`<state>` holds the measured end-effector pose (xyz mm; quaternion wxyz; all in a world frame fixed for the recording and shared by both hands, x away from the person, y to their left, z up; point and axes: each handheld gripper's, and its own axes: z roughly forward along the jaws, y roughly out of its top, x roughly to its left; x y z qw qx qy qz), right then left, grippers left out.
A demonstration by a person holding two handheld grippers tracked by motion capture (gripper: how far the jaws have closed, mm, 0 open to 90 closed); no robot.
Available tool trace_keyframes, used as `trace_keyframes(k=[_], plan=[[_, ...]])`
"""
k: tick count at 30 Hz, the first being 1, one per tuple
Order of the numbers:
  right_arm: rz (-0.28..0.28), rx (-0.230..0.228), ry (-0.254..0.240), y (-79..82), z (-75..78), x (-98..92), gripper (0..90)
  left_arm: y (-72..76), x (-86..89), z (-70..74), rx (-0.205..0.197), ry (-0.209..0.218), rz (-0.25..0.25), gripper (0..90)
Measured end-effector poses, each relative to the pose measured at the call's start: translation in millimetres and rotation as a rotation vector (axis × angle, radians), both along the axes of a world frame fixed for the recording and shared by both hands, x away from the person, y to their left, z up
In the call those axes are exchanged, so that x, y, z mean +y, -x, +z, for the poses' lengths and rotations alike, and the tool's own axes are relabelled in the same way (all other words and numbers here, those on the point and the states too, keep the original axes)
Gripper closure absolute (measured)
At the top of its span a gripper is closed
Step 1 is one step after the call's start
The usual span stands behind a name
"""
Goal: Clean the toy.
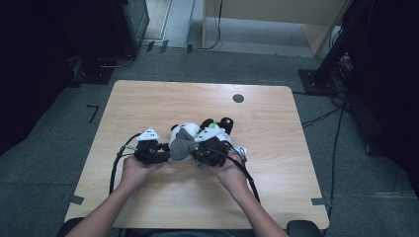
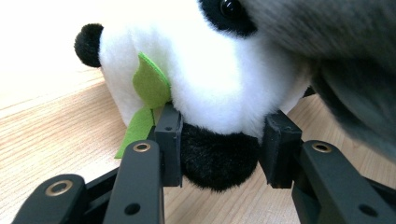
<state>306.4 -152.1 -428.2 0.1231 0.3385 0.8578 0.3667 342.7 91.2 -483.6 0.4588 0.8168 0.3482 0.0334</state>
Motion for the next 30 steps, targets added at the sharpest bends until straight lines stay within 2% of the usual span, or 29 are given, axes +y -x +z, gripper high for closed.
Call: trace_keyframes(k=[2,6,12,17,24,26,27,28,30], plan=[[0.002,0.009,-0.018,3.8,-4.3,-7.9,79.6,0.7,-0.7,-0.3,-0.004,-0.007,-0.003,58.5],[0.006,0.021,-0.023,10.9,-8.6,-19.0,79.7,1.1,-0.6,-0.3,-0.007,-0.013,-0.011,58.8],[0.006,0.032,-0.001,17.4,-3.0,-34.4,79.7,0.5,0.4,-0.7,-0.008,-0.014,-0.019,58.9],[0.009,0.067,-0.02,18.2,-3.1,-47.4,79.7,1.0,0.0,-0.6,-0.019,-0.027,-0.028,59.0],[0.019,0.091,-0.006,19.0,-1.2,-60.5,79.7,0.1,0.9,-0.9,-0.012,-0.022,-0.028,59.0],[-0.016,0.101,-0.008,19.0,1.2,-76.5,79.7,-0.6,1.9,-1.0,-0.009,-0.022,-0.019,59.0],[-0.016,0.101,-0.008,19.0,1.2,-76.5,79.7,-0.6,1.9,-1.0,-0.009,-0.022,-0.019,59.0],[-0.034,0.113,-0.025,18.2,1.9,-90.4,79.5,-0.8,2.0,-0.9,-0.011,-0.025,-0.019,59.0],[-0.053,0.124,-0.039,17.9,2.5,-99.4,79.5,-0.9,1.9,-0.8,-0.009,-0.024,-0.018,59.0]])
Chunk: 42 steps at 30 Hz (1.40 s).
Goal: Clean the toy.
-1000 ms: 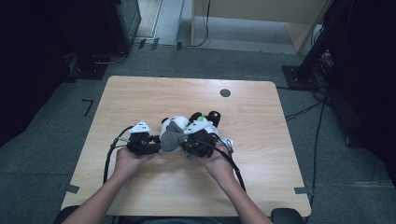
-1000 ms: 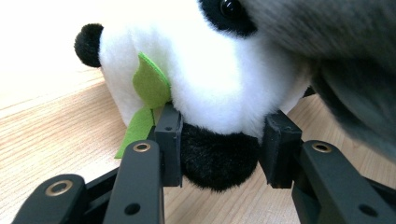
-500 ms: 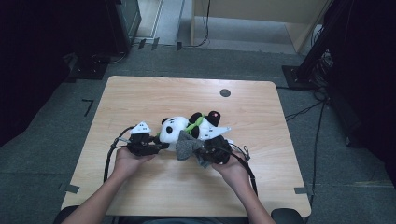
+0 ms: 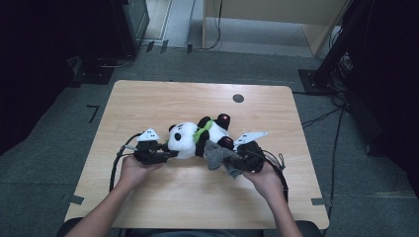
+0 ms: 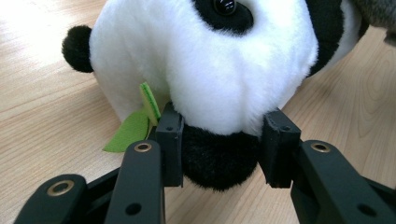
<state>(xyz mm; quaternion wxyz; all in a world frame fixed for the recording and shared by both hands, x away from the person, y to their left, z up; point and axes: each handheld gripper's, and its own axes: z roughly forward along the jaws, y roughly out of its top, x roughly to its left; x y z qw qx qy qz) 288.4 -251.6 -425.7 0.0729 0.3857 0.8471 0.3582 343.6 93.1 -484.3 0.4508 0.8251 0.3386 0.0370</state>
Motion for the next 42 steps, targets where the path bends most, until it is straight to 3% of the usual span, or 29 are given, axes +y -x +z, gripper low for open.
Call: trace_keyframes(k=[8,16,20,22,27,29,31,32,38,40,42], plan=[[-0.068,0.001,-0.031,-1.8,6.9,-31.4,79.4,-0.4,0.5,0.4,0.007,0.0,0.001,59.0],[-0.225,-0.011,-0.034,-9.2,7.8,-72.1,79.2,-0.1,0.7,0.6,0.002,-0.011,0.003,58.9],[-0.281,-0.016,-0.08,-14.5,11.7,-86.6,79.1,0.1,1.1,0.3,-0.005,-0.014,0.003,58.6],[-0.28,-0.019,-0.1,-14.9,13.1,-87.0,79.0,0.1,1.0,0.4,-0.003,-0.011,0.006,58.5],[-0.255,-0.091,-0.137,-14.8,32.5,-72.7,78.9,0.5,1.0,-0.2,-0.007,-0.007,0.008,58.0],[-0.209,-0.13,-0.18,-16.0,45.6,-58.5,78.5,0.5,1.1,-0.6,-0.003,0.001,0.013,57.8],[-0.192,-0.136,-0.188,-16.4,48.7,-52.8,78.3,0.6,1.0,-0.7,0.0,0.005,0.016,57.8],[-0.157,-0.141,-0.201,-17.7,51.8,-41.1,78.1,0.7,1.4,-0.9,-0.003,0.001,0.014,57.6],[-0.085,-0.098,-0.196,-26.7,38.7,-14.2,77.7,1.6,1.1,-1.6,0.01,0.011,0.028,57.2],[-0.069,-0.05,-0.191,-33.1,23.6,-6.3,77.6,2.5,0.6,-2.0,0.011,0.003,0.026,57.0],[-0.066,-0.033,-0.182,-36.6,16.3,-5.9,77.7,3.4,0.6,-3.0,0.016,-0.008,0.021,56.9]])
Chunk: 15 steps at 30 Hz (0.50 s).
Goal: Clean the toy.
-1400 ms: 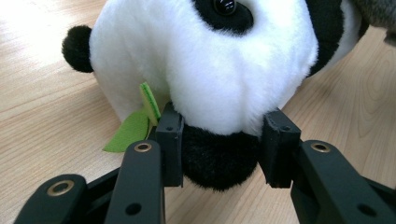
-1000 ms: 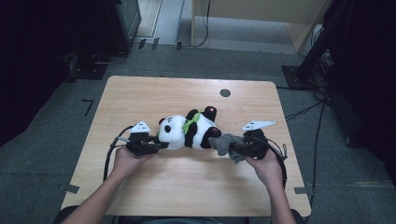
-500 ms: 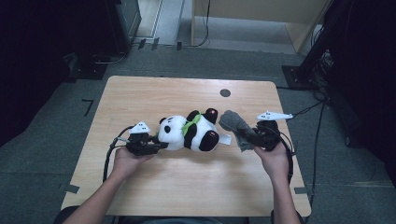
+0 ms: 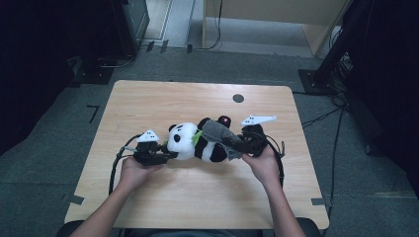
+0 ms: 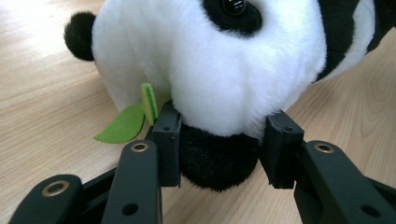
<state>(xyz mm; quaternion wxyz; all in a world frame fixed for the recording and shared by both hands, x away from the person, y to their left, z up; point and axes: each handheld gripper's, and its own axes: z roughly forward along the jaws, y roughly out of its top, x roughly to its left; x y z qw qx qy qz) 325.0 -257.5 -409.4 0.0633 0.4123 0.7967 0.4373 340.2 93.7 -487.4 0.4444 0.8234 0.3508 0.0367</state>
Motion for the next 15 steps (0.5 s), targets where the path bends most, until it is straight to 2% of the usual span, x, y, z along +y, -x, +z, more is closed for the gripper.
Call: trace_keyframes(k=[5,7,10,15], plan=[[-0.025,0.023,0.035,-2.8,-11.8,-3.8,77.9,0.6,0.8,-0.8,0.0,-0.008,-0.009,56.7],[-0.026,0.028,0.031,-3.4,-15.0,-4.8,77.9,0.4,1.2,-0.9,0.002,-0.007,-0.01,56.6],[-0.024,0.032,0.029,-4.0,-15.8,-5.9,77.9,0.3,1.3,-0.8,0.002,-0.007,-0.011,56.5],[-0.053,0.029,0.054,-4.0,-17.3,-14.0,77.8,-0.5,2.2,-0.8,0.008,0.003,-0.007,56.3]])
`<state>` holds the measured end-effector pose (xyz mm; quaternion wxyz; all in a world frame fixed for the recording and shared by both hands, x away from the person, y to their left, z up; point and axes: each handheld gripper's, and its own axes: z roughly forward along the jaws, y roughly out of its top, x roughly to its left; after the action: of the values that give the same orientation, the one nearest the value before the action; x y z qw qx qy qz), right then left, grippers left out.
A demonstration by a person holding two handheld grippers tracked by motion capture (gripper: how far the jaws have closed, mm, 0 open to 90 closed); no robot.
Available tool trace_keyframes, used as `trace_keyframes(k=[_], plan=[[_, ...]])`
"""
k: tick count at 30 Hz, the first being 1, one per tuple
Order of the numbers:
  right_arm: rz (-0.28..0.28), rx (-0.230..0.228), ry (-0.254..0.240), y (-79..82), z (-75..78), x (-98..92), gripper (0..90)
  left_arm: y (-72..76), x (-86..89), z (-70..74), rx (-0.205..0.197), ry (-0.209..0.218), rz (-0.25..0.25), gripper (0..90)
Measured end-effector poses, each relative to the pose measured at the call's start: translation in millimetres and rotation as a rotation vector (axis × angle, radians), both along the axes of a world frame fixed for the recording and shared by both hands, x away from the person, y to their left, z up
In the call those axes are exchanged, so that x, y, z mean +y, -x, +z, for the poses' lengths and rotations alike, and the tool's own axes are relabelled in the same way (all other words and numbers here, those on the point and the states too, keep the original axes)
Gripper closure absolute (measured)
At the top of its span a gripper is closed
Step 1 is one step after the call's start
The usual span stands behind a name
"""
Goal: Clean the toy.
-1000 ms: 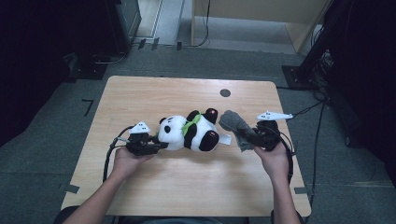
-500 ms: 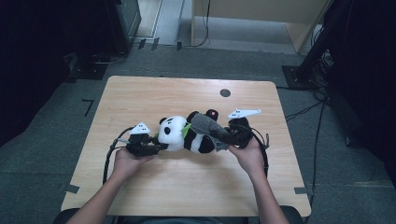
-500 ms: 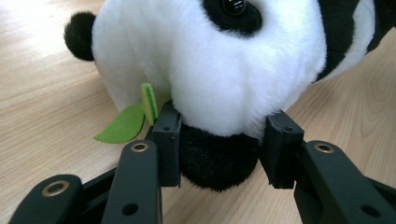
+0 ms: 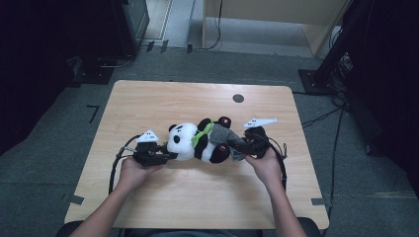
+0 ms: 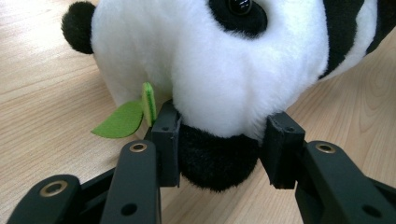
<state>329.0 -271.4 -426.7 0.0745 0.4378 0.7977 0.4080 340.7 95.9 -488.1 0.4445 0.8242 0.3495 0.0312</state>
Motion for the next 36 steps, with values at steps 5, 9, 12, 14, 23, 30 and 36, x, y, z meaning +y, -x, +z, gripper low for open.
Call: trace_keyframes(k=[5,9,12,14,23,30,36], plan=[[-0.053,-0.021,-0.037,1.7,10.7,-16.0,77.6,-0.1,0.3,0.0,-0.001,0.0,0.0,56.2],[-0.04,-0.084,-0.063,11.2,32.0,-12.0,77.5,0.1,-0.1,-0.2,-0.004,0.002,0.003,56.2],[0.003,-0.12,-0.081,19.2,45.7,-0.2,77.6,0.0,0.0,-0.1,-0.005,0.0,0.001,56.2],[0.033,-0.127,-0.081,22.8,48.2,10.5,77.5,0.0,-0.1,0.0,-0.001,0.001,0.004,56.2],[0.099,-0.08,-0.036,19.0,15.2,37.0,77.8,-1.6,0.1,-1.6,0.044,0.002,0.009,57.2],[0.032,-0.054,-0.071,14.2,1.6,18.1,78.1,-0.7,-0.2,-1.8,0.041,-0.011,-0.001,57.2],[0.025,-0.056,-0.058,15.3,-0.8,17.3,78.2,-0.7,0.1,-2.0,0.044,-0.014,-0.003,57.2]])
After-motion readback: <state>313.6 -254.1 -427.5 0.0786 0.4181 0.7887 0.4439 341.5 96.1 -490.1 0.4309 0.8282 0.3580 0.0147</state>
